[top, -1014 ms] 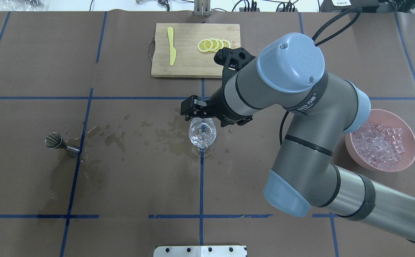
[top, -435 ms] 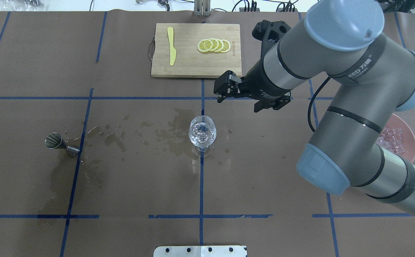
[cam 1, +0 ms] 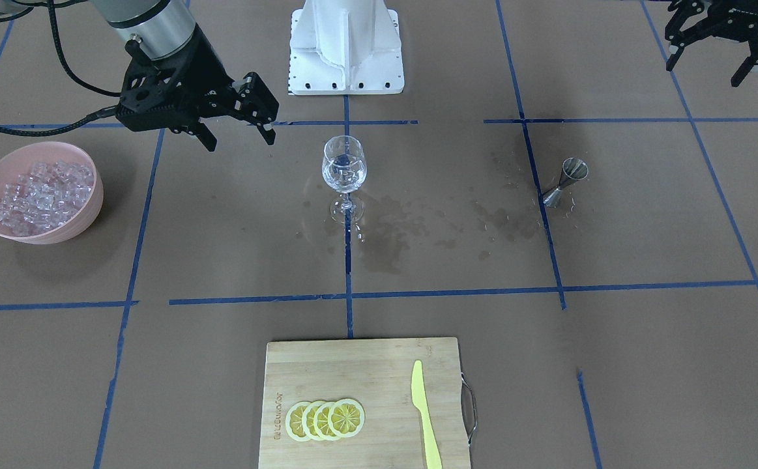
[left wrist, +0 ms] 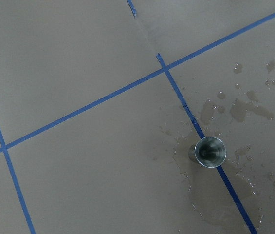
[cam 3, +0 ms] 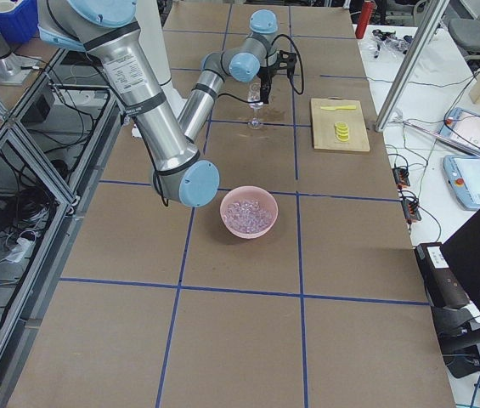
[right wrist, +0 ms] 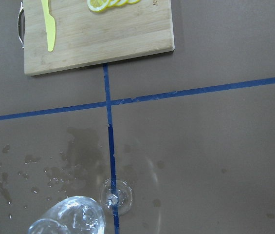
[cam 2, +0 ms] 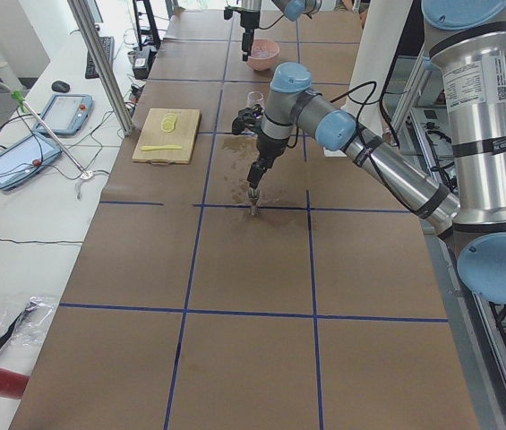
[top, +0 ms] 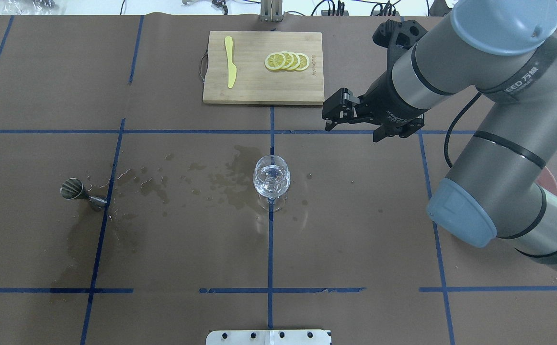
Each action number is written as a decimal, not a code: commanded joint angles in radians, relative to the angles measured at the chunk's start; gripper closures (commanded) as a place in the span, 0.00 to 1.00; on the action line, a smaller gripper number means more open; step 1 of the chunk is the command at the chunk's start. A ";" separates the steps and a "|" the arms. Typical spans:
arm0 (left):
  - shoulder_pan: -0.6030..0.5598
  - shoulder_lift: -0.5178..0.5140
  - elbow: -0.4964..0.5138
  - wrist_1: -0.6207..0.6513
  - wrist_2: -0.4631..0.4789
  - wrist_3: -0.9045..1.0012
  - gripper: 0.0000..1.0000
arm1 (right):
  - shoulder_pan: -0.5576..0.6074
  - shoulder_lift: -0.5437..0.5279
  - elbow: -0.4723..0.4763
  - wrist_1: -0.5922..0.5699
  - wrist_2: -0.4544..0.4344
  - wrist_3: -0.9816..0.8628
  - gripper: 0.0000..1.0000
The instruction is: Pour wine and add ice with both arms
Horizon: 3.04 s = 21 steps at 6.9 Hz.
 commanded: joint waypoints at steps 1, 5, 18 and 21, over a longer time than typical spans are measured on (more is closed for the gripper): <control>0.000 -0.018 0.015 -0.001 -0.003 -0.008 0.00 | 0.020 -0.030 -0.004 0.000 0.002 -0.055 0.00; 0.125 -0.035 0.036 -0.067 0.108 -0.132 0.00 | 0.030 -0.029 -0.010 -0.002 0.002 -0.072 0.00; 0.109 -0.043 0.028 -0.067 0.161 -0.183 0.00 | 0.187 -0.110 -0.010 -0.090 0.089 -0.344 0.00; 0.087 -0.048 0.024 -0.102 0.159 -0.192 0.00 | 0.210 -0.101 -0.001 -0.094 0.128 -0.337 0.00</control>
